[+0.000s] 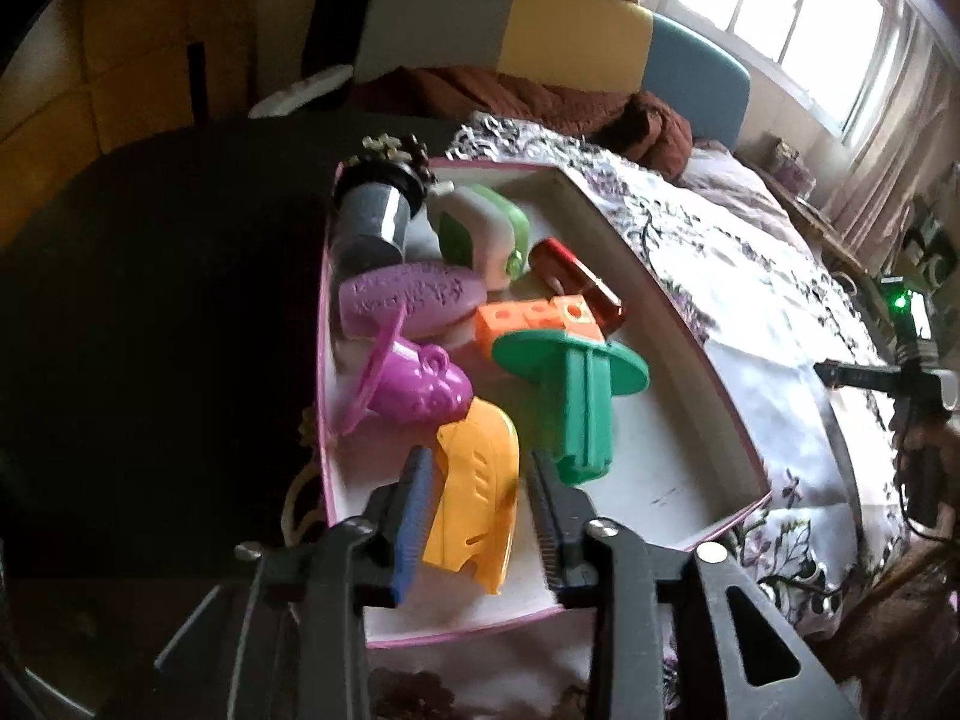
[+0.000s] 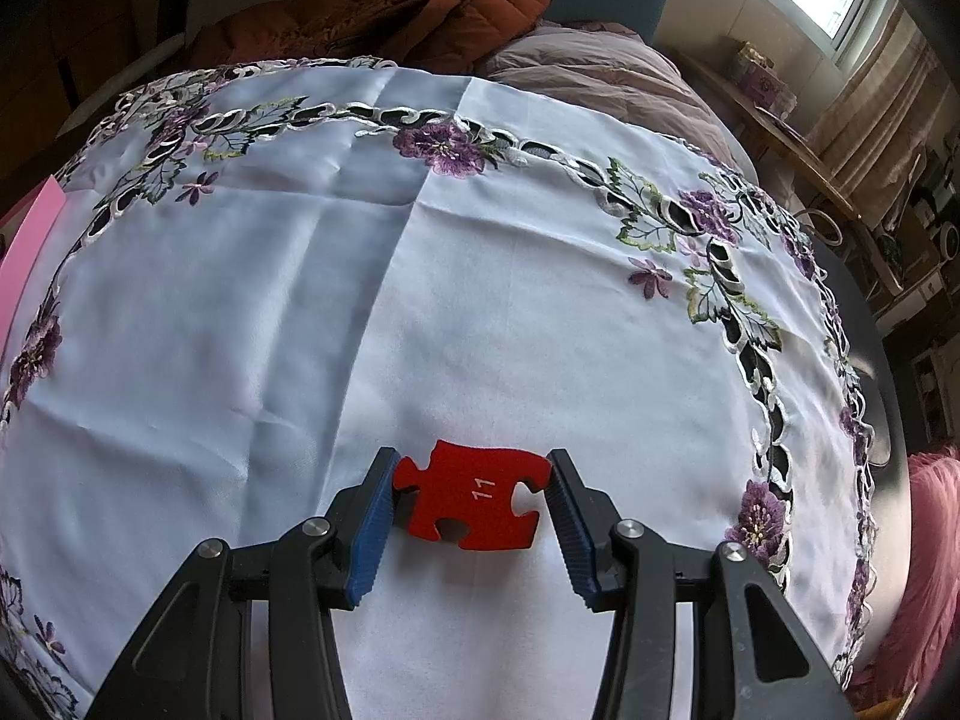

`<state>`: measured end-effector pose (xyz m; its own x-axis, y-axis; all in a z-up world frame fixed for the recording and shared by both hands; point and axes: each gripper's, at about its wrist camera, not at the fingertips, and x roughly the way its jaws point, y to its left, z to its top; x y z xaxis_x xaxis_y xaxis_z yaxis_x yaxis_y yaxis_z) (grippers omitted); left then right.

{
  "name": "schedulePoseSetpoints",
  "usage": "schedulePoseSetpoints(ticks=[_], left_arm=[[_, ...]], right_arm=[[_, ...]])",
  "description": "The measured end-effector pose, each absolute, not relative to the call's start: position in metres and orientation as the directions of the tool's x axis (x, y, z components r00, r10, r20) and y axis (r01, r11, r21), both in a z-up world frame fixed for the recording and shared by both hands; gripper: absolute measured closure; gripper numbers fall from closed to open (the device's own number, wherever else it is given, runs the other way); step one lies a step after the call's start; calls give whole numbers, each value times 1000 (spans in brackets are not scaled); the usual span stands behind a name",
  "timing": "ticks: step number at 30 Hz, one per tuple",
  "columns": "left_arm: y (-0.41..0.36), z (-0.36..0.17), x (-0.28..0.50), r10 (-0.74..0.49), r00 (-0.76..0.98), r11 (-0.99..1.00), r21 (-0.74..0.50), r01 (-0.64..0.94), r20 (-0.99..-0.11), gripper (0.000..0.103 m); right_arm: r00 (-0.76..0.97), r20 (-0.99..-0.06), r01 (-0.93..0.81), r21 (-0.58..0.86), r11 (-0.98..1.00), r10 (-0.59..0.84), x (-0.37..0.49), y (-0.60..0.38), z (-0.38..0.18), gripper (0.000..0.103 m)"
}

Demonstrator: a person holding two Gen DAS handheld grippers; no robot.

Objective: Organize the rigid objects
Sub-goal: 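Carry the yellow toy piece into the tray and open the left gripper, then carry the red puzzle piece into the tray and open the right gripper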

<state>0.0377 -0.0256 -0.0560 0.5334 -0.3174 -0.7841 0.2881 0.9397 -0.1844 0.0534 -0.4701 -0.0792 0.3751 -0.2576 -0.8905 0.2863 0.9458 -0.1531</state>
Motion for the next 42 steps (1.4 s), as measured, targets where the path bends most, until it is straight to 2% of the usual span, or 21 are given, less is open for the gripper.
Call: schedulePoseSetpoints(ticks=[6, 9, 17, 23, 26, 30, 35, 38, 42], left_arm=[[-23, -38, 31, -281, 592, 953, -145, 268, -755, 66], [-20, -29, 30, -277, 618, 956, -145, 256, -735, 59], [-6, -23, 29, -260, 645, 963, -147, 225, -718, 59], [5, -23, 29, -251, 657, 967, -158, 198, -711, 58], [8, -25, 28, -247, 661, 969, -161, 189, -709, 56], [9, -25, 27, -247, 661, 969, -164, 186, -709, 56], [14, -23, 25, -241, 667, 970, -166, 175, -705, 54], [20, -23, 25, -237, 669, 972, -171, 163, -705, 54], [25, -26, 25, -235, 665, 972, -179, 153, -708, 54]], right_arm=[[376, -892, 291, -145, 946, -253, 53, -471, -78, 54], [398, -887, 281, -123, 952, -232, 53, -469, -74, 54], [412, -886, 208, -136, 969, -213, 54, -451, -75, 54], [476, -870, 154, -63, 986, -130, 50, -432, -51, 54], [527, -848, 70, -22, 997, -55, 48, -403, -31, 54], [572, -815, -125, 23, 992, 91, 46, -338, -6, 54], [542, -798, -373, 51, 926, 262, 43, -242, 4, 54], [500, -812, -460, 46, 887, 302, 43, -200, -4, 54], [449, -850, -499, 17, 866, 276, 48, -169, -21, 54]])
